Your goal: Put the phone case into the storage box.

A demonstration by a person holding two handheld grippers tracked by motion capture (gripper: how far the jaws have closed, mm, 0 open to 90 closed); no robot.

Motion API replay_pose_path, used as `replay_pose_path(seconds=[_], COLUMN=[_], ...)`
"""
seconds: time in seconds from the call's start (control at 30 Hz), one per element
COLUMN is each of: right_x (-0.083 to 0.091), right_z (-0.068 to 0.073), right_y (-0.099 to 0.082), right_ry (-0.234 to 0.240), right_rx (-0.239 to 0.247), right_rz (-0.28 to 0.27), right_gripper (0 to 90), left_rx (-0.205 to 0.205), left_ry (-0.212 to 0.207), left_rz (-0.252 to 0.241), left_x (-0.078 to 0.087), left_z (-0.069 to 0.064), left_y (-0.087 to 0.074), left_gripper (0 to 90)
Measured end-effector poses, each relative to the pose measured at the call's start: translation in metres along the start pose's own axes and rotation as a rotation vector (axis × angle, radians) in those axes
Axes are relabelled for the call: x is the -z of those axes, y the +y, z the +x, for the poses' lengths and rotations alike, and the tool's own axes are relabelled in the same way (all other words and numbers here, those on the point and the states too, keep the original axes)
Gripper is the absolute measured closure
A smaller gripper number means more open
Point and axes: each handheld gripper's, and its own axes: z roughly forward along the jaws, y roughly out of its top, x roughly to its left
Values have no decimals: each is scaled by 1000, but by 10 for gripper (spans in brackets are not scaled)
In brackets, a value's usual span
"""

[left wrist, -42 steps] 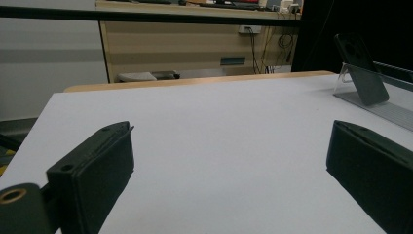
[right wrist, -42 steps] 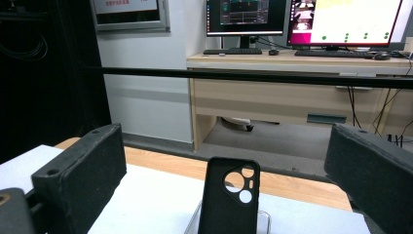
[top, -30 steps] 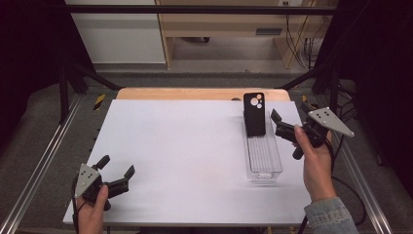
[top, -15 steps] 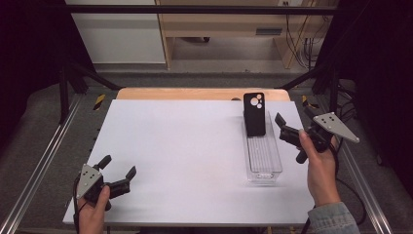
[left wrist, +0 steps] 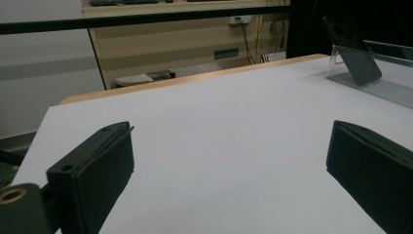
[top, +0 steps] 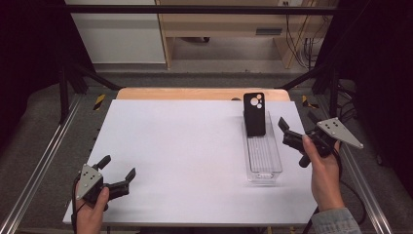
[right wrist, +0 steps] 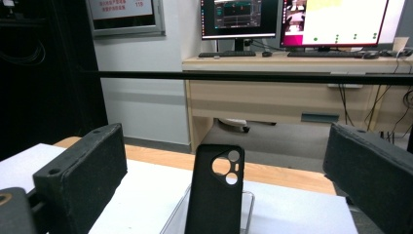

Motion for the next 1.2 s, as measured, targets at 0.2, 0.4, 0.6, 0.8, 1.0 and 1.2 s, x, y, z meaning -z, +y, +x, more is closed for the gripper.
replay_pose_path(seconds=[0.2, 0.4, 0.6, 0.8, 1.0, 1.2], right_x=[7, 16, 24, 29, 35, 39], right_z=[0, -2, -5, -6, -6, -7], right_y=[0, -2, -6, -9, -12, -14], right_ry=[-3, -15, -37, -32, -20, -12], right_rx=[19, 37, 37, 32, 33, 31], right_rz=[-13, -12, -20, -21, -13, -9], right_gripper=[23, 9, 9, 13, 15, 15], left_rx=[-30, -25, -7, -10, -12, -11], left_ry=[-21, -2, 3, -5, -11, -15], left_rz=[-7, -11, -11, -9, -6, -7], left_x=[6, 13, 13, 12, 11, 11], left_z=[-2, 5, 9, 9, 8, 7], left_y=[2, 1, -1, -1, -1, -1], left_gripper=[37, 37, 37, 37, 37, 37])
